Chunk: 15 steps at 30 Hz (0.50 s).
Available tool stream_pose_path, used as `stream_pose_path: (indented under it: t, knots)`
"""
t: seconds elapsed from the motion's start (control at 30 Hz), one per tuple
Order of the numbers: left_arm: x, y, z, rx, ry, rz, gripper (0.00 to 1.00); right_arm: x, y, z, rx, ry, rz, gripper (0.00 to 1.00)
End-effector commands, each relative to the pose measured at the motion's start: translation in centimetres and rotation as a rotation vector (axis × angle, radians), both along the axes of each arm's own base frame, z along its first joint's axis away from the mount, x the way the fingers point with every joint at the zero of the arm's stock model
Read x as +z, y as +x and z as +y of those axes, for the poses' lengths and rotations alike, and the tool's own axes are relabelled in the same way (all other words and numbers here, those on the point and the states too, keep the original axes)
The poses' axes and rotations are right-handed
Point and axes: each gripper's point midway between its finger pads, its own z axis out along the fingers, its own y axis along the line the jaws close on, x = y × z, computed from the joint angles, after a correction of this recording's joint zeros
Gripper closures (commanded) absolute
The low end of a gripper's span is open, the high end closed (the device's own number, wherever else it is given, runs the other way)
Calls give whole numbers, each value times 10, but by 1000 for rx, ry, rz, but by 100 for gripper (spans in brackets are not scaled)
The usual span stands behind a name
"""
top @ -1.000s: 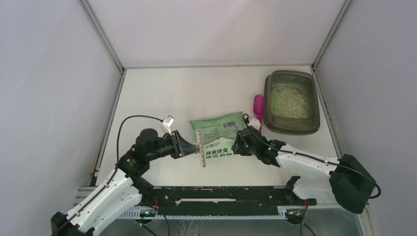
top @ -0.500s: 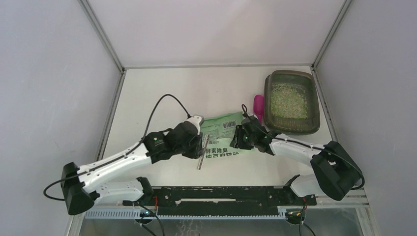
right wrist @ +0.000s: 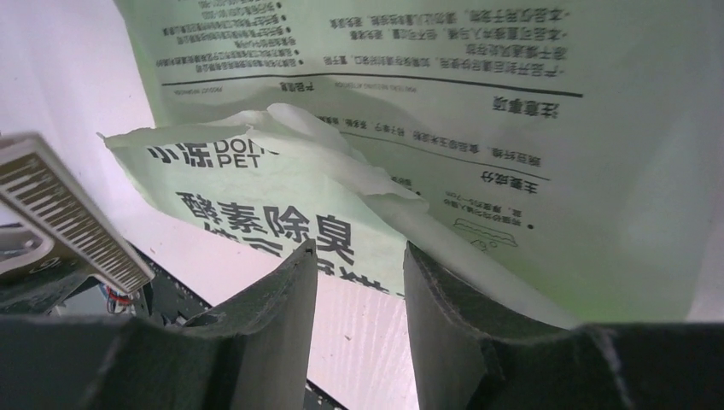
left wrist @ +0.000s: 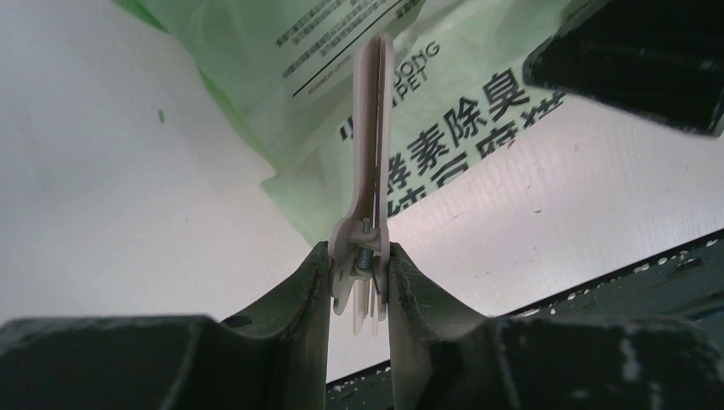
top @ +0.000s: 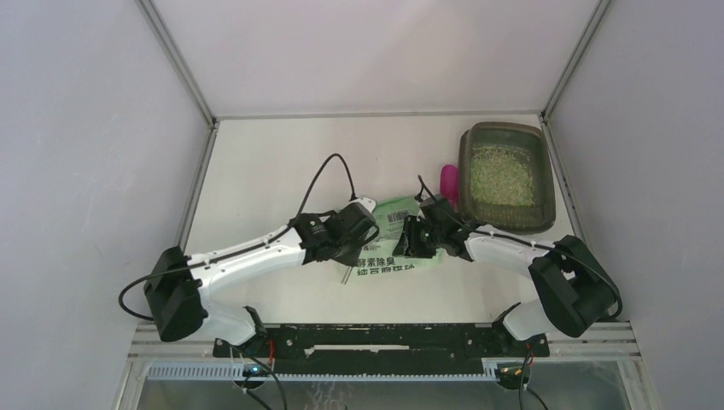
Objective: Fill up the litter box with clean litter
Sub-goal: Adjust the cat litter bag at the center of the board.
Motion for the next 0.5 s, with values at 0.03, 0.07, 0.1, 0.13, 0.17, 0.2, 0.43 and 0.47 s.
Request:
stream_pose_path:
  t: [0.03,0.07,0.1,0.13,0.17,0.2,0.43,0.47]
  knots:
    - [24,30,-43,-27,-82,-89,100,29,9,18,64,112,-68,51]
    - [20,33,-45,-26,-71,-89,100,29,8,18,68,128,-52,51]
    - [17,36,-49,-29,-74,-92,100,30,7,19,72,145,-39,51]
    - [12,38,-54,-36,-77,-89,100,30,6,19,71,154,-31,51]
    - [8,39,-60,-43,-88,-84,100,29,6,18,66,157,-27,51]
    - [4,39,-64,-49,-91,-78,100,29,6,17,63,158,-26,51]
    - [-20,46,-73,-40,-75,-64,100,36,2,12,50,172,-23,51]
    - [-21,46,-73,-41,-74,-63,100,39,1,12,48,181,-19,51]
